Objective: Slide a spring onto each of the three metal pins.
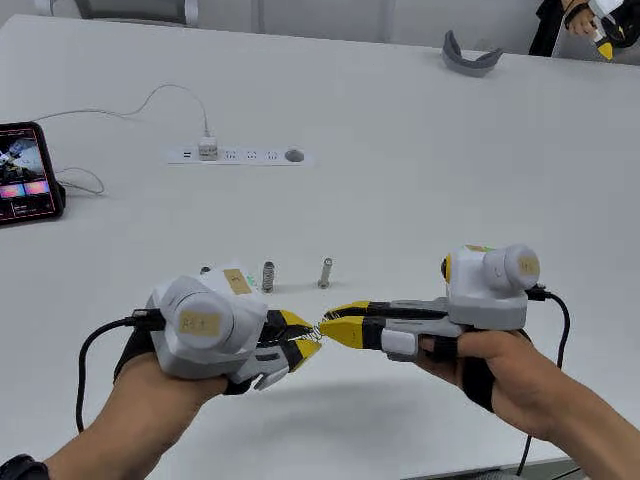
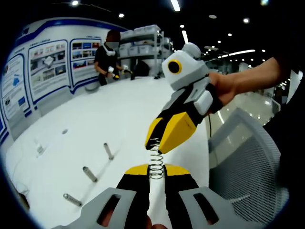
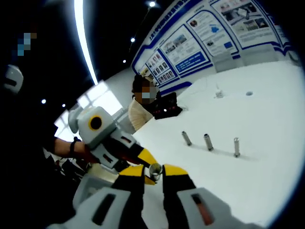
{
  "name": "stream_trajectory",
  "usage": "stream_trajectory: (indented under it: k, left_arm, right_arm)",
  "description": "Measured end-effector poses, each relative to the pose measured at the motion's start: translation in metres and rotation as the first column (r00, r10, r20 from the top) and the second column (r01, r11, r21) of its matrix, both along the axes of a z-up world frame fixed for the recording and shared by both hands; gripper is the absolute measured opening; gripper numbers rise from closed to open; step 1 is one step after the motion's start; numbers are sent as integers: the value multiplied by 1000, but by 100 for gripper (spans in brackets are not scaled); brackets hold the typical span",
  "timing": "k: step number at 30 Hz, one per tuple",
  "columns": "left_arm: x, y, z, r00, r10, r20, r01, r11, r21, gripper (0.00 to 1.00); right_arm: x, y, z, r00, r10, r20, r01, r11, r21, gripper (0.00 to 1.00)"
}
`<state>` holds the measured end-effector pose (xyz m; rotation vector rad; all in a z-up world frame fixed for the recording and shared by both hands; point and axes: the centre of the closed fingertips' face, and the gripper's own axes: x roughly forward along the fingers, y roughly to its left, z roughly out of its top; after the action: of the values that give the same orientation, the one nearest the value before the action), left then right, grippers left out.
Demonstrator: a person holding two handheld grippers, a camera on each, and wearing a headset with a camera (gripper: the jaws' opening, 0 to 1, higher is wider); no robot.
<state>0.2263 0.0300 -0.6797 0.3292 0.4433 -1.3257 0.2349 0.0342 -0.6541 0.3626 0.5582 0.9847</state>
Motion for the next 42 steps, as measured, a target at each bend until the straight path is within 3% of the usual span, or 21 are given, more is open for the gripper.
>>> stream_trajectory:
  k: [7, 12, 15, 20, 28, 31, 35, 39, 42]
  left_arm:
    - [2, -2, 4, 1000, -11, 3, 11, 1000, -5, 10]
    - [2, -4, 7, 1000, -27, 9, 27, 1000, -6, 10]
    - [4, -5, 9, 999, -35, 9, 35, 999, -8, 10]
    - [5, -9, 12, 999, -37, 10, 38, 999, -15, 10]
    - [4, -12, 15, 999, -51, 18, 51, 999, -19, 10]
    - [3, -12, 16, 998, -55, 21, 56, 998, -17, 10]
    - [3, -12, 17, 997, -66, 29, 66, 998, -10, 10]
    - [0, -12, 17, 996, -79, 34, 79, 997, -3, 10]
    - [-2, -12, 17, 996, -86, 33, 86, 996, -3, 10]
  right_arm:
    - [1, 1, 4, 997, 67, 41, -64, 995, -81, 12]
    - [1, 2, 7, 986, 156, 67, -142, 974, -174, 12]
    - [1, 2, 7, 971, 224, 88, -195, 947, -256, 12]
    - [1, 5, 11, 943, 317, 100, -267, 902, -339, 12]
    - [-9, 9, 13, 868, 490, 77, -395, 777, -489, 12]
    - [-9, 7, 11, 849, 523, 68, -417, 745, -521, 12]
    - [-11, 9, 11, 829, 556, 61, -438, 713, -548, 12]
    - [-15, 8, 8, 814, 578, 52, -455, 692, -560, 12]
    - [-16, 7, 3, 811, 584, 45, -461, 684, -565, 13]
